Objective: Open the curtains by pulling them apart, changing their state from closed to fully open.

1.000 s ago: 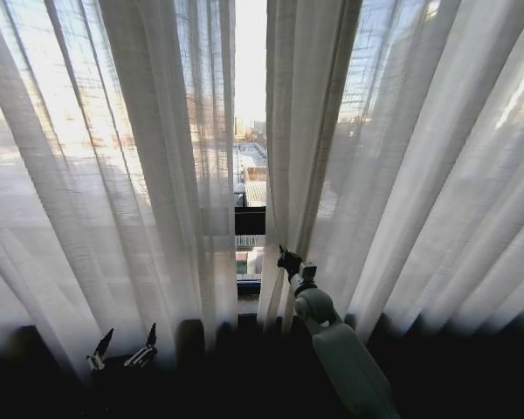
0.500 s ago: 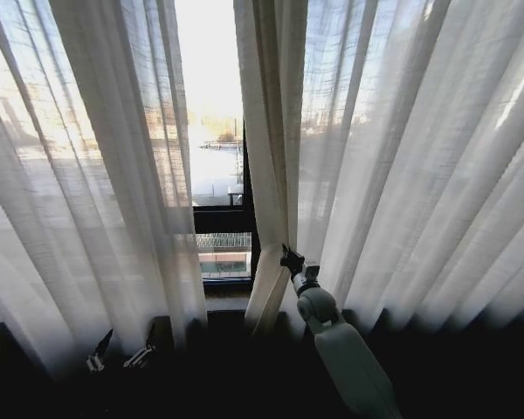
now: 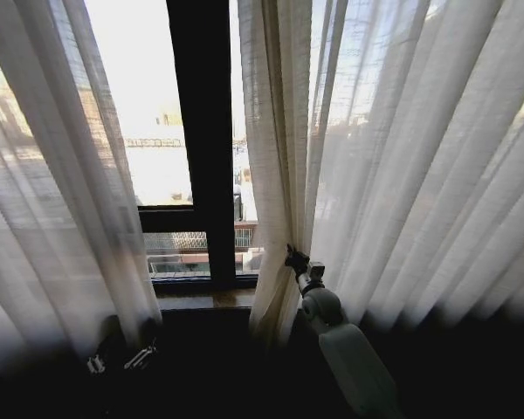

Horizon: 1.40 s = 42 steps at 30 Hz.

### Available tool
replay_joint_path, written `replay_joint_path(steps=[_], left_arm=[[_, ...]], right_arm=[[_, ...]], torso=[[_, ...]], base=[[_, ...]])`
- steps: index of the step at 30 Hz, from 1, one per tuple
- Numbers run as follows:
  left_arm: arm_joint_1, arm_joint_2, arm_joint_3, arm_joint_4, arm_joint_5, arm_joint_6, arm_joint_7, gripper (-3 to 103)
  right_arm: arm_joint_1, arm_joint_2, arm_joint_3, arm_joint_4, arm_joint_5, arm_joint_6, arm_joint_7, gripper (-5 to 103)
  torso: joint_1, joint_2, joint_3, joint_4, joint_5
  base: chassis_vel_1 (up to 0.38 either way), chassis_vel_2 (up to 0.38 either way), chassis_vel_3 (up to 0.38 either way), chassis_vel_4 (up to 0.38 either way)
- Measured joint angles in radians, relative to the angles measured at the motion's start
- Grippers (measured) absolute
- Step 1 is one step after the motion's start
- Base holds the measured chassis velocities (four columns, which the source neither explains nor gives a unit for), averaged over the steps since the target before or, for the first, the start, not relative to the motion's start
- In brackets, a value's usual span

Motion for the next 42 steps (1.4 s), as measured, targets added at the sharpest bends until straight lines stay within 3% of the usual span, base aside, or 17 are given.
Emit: replay_joint_path(steps=[42], left_arm=[[0.006,-0.002,0.007,0.008,0.000,-0.014,0.002,100]], right_arm=[[-0.018,-0.016,0.032,0.016,0.001,0.002,0.000,0]], torso=[[0.000,0.000,0.000,-0.0001,-0.0001]], base=[[-0.348,-0.357,0.351,0.359]])
